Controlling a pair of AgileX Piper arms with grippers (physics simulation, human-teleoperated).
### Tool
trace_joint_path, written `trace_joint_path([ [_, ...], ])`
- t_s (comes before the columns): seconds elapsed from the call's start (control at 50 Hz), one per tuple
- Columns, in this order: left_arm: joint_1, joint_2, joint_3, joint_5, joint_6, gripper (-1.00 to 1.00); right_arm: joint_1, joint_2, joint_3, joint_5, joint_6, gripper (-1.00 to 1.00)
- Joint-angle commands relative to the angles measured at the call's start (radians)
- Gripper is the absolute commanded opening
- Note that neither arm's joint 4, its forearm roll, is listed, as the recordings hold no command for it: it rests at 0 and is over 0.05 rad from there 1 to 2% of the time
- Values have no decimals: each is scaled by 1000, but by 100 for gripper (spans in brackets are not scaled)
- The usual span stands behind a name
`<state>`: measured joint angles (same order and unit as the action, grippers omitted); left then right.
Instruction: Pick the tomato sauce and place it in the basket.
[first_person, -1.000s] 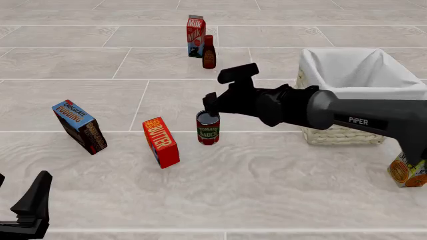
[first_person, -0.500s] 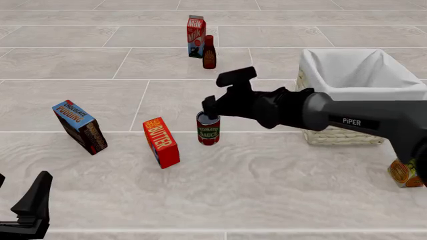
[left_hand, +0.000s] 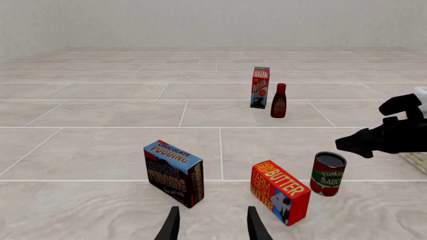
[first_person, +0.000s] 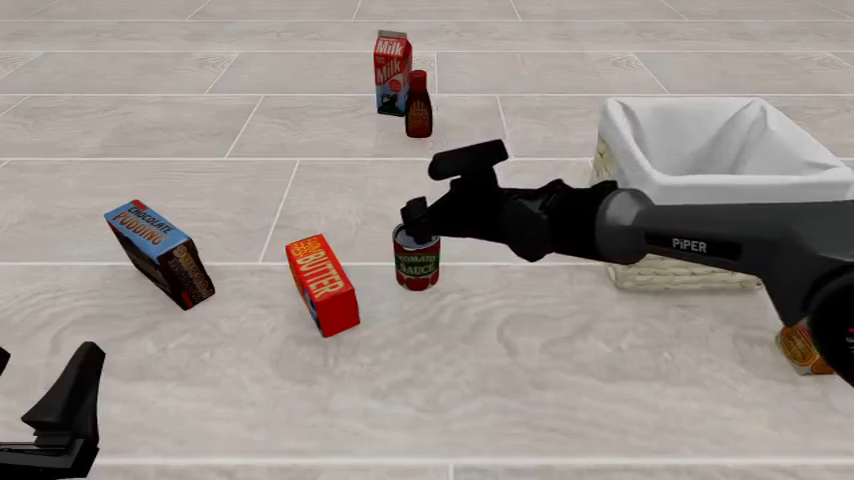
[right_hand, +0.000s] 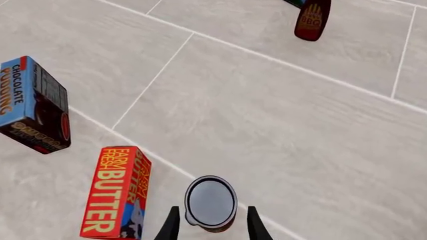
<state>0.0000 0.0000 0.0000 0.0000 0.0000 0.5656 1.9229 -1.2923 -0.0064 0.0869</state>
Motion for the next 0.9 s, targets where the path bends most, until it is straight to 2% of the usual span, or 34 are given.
trace_joint_path([
  [0.02, 0, 0, 0, 0, 0, 100, -2, 10, -4, -2, 3, 100],
  [0.9, 0, 0, 0, 0, 0, 100, 8, 57, -26, 0, -3, 100],
])
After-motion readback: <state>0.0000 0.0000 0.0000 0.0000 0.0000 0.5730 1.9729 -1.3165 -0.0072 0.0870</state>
